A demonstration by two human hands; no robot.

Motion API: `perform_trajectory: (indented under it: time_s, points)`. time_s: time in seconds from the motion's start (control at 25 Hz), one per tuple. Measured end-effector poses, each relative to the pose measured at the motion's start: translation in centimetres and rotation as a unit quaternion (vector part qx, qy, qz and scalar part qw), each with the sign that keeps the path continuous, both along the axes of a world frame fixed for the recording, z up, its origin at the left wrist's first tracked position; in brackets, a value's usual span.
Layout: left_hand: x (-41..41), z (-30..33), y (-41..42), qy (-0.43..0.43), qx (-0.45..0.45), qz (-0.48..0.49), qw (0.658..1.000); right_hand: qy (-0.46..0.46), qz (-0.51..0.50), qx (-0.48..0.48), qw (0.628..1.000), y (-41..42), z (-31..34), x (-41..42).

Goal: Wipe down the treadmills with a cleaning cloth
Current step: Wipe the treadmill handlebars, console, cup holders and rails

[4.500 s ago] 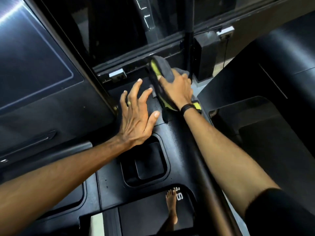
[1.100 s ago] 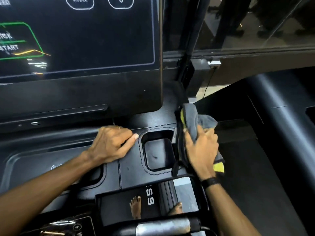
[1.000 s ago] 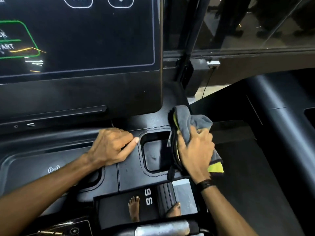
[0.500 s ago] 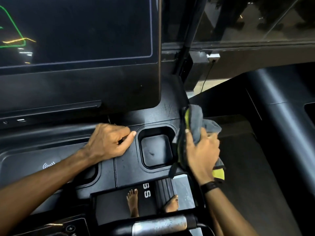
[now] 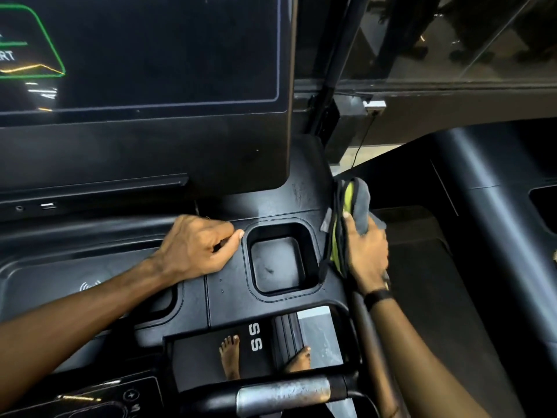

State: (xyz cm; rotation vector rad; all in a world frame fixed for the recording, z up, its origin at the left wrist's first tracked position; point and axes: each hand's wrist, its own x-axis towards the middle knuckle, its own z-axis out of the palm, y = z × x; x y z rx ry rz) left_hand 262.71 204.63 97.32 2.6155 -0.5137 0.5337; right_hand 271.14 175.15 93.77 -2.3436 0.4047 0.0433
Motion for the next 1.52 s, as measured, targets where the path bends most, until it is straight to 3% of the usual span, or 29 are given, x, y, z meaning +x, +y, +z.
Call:
perform_trajectory:
  time_s: [0.08, 0.16, 0.32, 0.44, 0.56, 0.68, 0.84, 1.04, 1.16, 1.24, 1.36, 1.52]
  points:
    - [0.0, 0.0, -0.1, -0.009, -0.012, 0.001, 1.0, -0.006, -0.019, -0.12, 0.993, 0.5, -0.1, -1.7]
    - [0.0, 0.3, 0.0, -0.024, -0.031, 0.002, 0.999, -0.025, -0.003, -0.176, 0.984, 3.1, 1.1, 0.3]
    - [-0.6, 0.5, 0.5, -0.039, -0.096, 0.066, 0.992, -0.088, 0.128, -0.29, 0.944, 11.9, 3.7, 1.3]
    - [-1.2, 0.4, 0.5, -0.047, -0.171, 0.137, 0.974, -0.128, 0.235, -0.286, 0.92, 17.7, 5.0, -4.4]
    - [-1.3, 0.9, 1.3, -0.07, -0.215, 0.132, 0.965, -0.159, 0.297, -0.263, 0.904, 18.1, 4.8, -10.5]
    - [-1.7, 1.5, 2.7, -0.071, -0.191, 0.068, 0.977, -0.193, 0.355, -0.256, 0.878, 14.7, 4.2, -14.7]
    - [-1.7, 1.6, 2.0, -0.054, -0.094, -0.008, 0.994, -0.191, 0.388, -0.285, 0.856, 8.2, 3.7, -15.1]
    - [-1.0, 1.8, 1.1, -0.07, -0.018, -0.068, 0.995, -0.157, 0.288, -0.298, 0.896, -0.4, 3.0, -11.8]
    - [-1.5, 0.8, 0.9, -0.052, 0.007, -0.087, 0.995, -0.119, 0.198, -0.26, 0.938, -0.4, 3.0, -10.3]
    - [-1.6, 0.5, 0.8, -0.044, 0.003, -0.077, 0.996, -0.136, 0.184, -0.238, 0.944, 1.4, 3.2, -10.3]
    - [-1.6, 0.4, 0.9, -0.036, -0.022, -0.06, 0.997, -0.158, 0.338, -0.241, 0.896, 5.7, 3.6, -10.6]
    - [-1.6, 0.4, 0.8, -0.025, -0.039, -0.043, 0.998, -0.095, 0.475, -0.281, 0.829, 7.4, 4.2, -8.9]
